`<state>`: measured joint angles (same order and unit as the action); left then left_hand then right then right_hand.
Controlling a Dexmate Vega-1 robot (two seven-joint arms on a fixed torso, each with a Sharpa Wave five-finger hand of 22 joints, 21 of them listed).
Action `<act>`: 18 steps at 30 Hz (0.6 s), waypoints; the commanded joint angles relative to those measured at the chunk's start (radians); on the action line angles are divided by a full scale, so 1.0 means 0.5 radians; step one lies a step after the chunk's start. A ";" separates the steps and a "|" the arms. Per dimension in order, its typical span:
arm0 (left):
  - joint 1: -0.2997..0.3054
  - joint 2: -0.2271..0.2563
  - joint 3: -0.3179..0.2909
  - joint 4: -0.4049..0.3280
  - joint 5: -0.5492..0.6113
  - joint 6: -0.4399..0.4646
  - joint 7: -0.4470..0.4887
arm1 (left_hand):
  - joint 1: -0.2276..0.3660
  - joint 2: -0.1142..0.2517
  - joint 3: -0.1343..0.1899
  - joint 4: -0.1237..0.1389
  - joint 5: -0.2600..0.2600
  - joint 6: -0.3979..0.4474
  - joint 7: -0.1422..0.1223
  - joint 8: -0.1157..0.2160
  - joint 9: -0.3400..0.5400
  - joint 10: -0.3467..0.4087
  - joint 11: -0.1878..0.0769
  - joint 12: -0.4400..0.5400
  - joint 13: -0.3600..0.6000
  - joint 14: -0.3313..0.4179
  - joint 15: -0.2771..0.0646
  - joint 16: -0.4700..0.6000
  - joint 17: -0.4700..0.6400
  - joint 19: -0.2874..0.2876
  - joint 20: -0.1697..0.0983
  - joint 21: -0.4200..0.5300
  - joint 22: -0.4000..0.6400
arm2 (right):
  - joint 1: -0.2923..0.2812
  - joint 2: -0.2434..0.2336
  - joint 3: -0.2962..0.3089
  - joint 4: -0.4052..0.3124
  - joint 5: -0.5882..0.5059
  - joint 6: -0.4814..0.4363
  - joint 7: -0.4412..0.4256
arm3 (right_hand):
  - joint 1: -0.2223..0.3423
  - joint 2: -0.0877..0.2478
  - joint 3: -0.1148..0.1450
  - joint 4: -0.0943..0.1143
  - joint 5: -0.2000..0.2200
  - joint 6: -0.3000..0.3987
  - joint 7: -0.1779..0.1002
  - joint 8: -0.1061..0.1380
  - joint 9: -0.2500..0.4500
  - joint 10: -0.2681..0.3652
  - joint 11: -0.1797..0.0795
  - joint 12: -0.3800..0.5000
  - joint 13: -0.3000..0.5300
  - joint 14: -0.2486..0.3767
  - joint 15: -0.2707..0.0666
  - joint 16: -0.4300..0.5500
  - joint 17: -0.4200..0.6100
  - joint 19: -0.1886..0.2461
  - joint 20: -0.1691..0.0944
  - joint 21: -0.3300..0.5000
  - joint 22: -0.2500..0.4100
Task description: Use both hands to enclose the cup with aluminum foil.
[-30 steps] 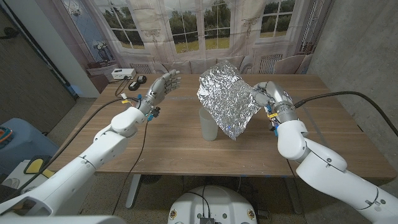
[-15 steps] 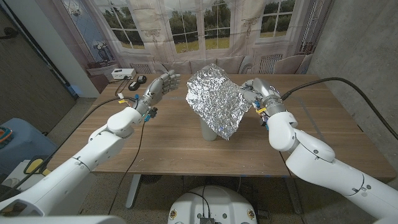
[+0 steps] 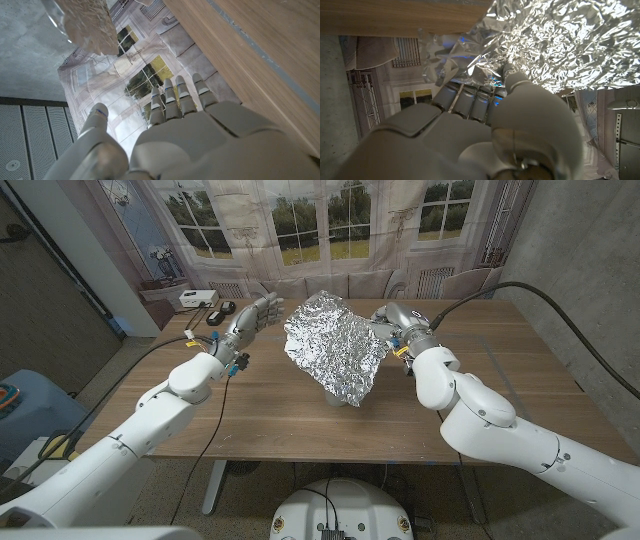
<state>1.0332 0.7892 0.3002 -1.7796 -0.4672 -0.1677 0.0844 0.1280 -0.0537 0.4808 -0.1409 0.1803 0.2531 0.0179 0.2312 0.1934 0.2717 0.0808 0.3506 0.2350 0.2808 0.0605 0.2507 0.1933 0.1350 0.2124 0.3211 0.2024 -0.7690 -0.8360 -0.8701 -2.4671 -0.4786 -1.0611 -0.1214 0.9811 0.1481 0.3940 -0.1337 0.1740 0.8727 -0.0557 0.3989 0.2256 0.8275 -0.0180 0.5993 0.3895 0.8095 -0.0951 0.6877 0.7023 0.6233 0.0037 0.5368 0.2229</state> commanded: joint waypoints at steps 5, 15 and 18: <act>0.004 0.088 -0.021 -0.133 0.073 0.219 0.076 | 0.068 -0.008 0.012 -0.021 -0.001 0.101 0.044 0.021 0.006 0.218 -0.017 0.061 0.022 0.218 -0.038 0.064 0.017 0.154 -0.006 0.052 0.015 | 0.392 0.096 -0.451 0.111 -0.321 -0.194 0.335 | 0.046 0.037 0.014 -0.001 0.008 0.191 0.040 0.047 0.003 0.017 0.005 0.003 0.002 0.022 -0.194 -0.008 0.010 0.010 -0.001 0.022 0.003; 0.019 -0.024 -0.007 -0.062 0.404 -0.082 0.323 | 0.286 0.031 0.068 -0.044 -0.006 -0.177 -0.042 -0.077 0.008 -0.159 -0.108 -0.128 0.044 -0.082 -0.062 -0.064 0.035 -0.076 -0.019 -0.052 0.019 | 0.476 0.149 -0.549 0.218 -0.447 -0.219 0.470 | 0.042 0.027 0.020 -0.003 0.007 0.196 0.035 0.044 0.002 0.025 -0.001 0.000 -0.004 0.026 -0.191 -0.028 0.009 0.009 0.004 0.038 0.000; -0.003 -0.073 0.012 0.006 0.613 -0.264 0.424 | 0.391 0.089 0.108 -0.056 -0.004 -0.229 -0.059 -0.076 0.008 -0.222 -0.197 -0.161 0.048 -0.137 -0.085 -0.078 0.034 -0.099 -0.023 -0.065 0.019 | 0.497 0.153 -0.562 0.243 -0.468 -0.215 0.517 | 0.043 0.027 0.019 -0.005 0.006 0.199 0.035 0.044 0.002 0.024 0.003 -0.001 -0.006 0.023 -0.189 -0.026 0.016 0.007 0.004 0.041 -0.001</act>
<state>1.0421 0.8083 0.2896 -1.8336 -0.3687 -0.1193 0.1750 0.2906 -0.0226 0.5215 -0.1665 0.1803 0.1531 -0.0044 0.1956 0.1932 0.1784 0.0118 0.2790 0.2538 0.2275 0.0262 0.2146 0.2072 0.0953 0.1984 0.2919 0.2073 -0.5811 -0.7820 -1.0874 -2.3955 -0.6453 -1.1501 0.0528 0.9811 0.1481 0.3970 -0.1363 0.1702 0.8726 -0.0557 0.3989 0.2228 0.8312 -0.0143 0.5992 0.3847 0.8128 -0.0950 0.6763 0.7051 0.6233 0.0037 0.5525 0.2231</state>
